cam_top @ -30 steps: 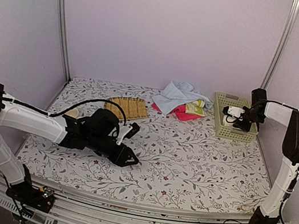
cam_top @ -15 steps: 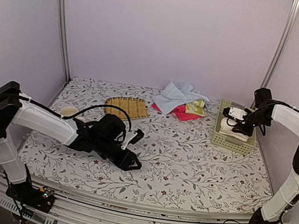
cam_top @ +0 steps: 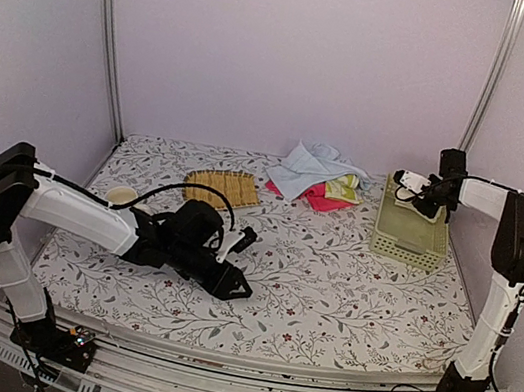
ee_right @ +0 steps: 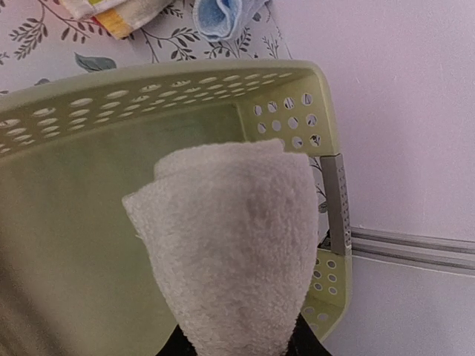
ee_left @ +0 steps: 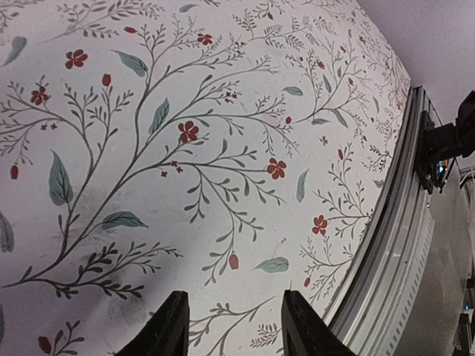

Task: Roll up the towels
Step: Move the bin to the corner of the board, then place the towel in the bin.

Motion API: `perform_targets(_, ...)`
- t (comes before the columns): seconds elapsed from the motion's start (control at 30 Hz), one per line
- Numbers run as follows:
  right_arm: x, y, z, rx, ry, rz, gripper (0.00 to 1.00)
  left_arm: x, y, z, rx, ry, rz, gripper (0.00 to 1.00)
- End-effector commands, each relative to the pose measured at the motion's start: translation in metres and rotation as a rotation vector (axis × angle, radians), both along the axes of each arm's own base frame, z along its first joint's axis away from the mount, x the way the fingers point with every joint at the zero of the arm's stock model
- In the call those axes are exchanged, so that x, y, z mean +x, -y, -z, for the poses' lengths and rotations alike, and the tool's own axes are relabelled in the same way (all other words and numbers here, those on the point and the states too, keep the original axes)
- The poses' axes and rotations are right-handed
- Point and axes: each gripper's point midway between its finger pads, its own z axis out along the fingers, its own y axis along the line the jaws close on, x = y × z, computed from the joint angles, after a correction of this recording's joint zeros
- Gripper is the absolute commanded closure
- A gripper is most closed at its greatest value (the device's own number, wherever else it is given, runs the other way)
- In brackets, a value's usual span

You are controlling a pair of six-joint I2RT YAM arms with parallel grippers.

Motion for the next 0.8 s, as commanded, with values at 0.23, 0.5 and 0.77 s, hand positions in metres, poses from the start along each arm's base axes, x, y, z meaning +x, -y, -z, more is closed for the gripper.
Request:
perform_targets(0.23, 0.07, 0.026, -0.007, -0.087, 0.209, 0.015, 0.97, -0.005, 0.006, 0.015, 0.012, -0.026, 0.017, 0.56)
perform_targets(0.5, 0.085, 0.023, 0.021, -0.094, 0.184, -0.022, 0.97, -0.001, 0.02, 0.019, 0.008, -0.042, 0.041, 0.57)
perform_targets(0.77, 0.078, 0.024, 0.056, -0.092, 0.101, -0.041, 0.97, -0.002, 0.02, 0.025, 0.019, -0.05, 0.049, 0.57)
